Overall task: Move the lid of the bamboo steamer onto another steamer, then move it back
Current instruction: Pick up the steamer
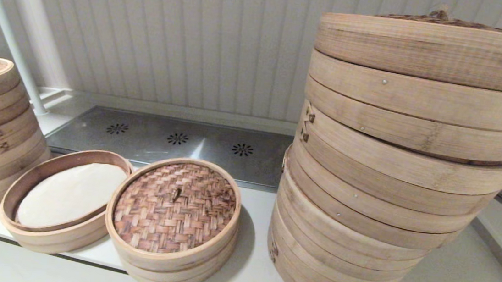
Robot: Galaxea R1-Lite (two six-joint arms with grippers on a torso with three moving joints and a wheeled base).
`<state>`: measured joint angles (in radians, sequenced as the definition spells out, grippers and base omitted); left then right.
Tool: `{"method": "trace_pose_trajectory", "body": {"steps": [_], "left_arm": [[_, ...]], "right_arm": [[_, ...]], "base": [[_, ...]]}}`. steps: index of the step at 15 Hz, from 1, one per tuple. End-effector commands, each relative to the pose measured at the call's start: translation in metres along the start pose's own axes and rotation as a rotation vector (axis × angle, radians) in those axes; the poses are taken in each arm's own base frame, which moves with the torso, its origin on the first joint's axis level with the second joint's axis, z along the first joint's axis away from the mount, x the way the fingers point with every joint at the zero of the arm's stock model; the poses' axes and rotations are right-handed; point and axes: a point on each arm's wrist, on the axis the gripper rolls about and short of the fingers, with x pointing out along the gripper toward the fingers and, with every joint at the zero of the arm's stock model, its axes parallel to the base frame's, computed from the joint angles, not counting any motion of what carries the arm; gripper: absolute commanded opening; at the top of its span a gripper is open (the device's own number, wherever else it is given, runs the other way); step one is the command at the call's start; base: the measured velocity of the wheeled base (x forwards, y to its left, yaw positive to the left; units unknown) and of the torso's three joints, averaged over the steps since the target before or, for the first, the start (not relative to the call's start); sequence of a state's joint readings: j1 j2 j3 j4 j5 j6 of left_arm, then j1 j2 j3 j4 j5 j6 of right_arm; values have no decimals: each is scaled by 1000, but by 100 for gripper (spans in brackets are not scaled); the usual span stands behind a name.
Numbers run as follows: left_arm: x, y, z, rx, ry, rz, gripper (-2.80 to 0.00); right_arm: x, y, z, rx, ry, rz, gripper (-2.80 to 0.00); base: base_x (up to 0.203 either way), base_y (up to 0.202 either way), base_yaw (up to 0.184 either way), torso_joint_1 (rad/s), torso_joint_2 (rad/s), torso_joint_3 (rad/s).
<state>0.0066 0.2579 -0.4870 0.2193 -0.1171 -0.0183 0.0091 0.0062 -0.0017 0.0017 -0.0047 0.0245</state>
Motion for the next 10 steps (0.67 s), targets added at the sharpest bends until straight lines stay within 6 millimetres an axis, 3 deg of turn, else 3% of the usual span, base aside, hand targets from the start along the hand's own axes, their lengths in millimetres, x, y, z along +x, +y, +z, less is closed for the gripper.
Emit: {"method": "trace_pose_trajectory", "body": {"steps": [1, 5, 8, 10], "left_arm": [[33, 3, 34, -34, 101, -4, -280], [101, 8, 89, -141, 241, -65, -280], [150, -1, 103, -226, 385, -185, -280], [178, -19, 97, -243, 494, -280, -280]], "right_arm": [[0, 0, 0, 0, 1, -1, -280], [0, 0, 0, 0, 1, -1, -280], [0, 0, 0, 0, 1, -1, -280], [0, 0, 0, 0, 1, -1, -280]], "base": [[0, 0, 0, 0, 0, 0], [0, 0, 0, 0, 0, 0], [0, 0, 0, 0, 0, 0], [0, 0, 0, 0, 0, 0]]}}
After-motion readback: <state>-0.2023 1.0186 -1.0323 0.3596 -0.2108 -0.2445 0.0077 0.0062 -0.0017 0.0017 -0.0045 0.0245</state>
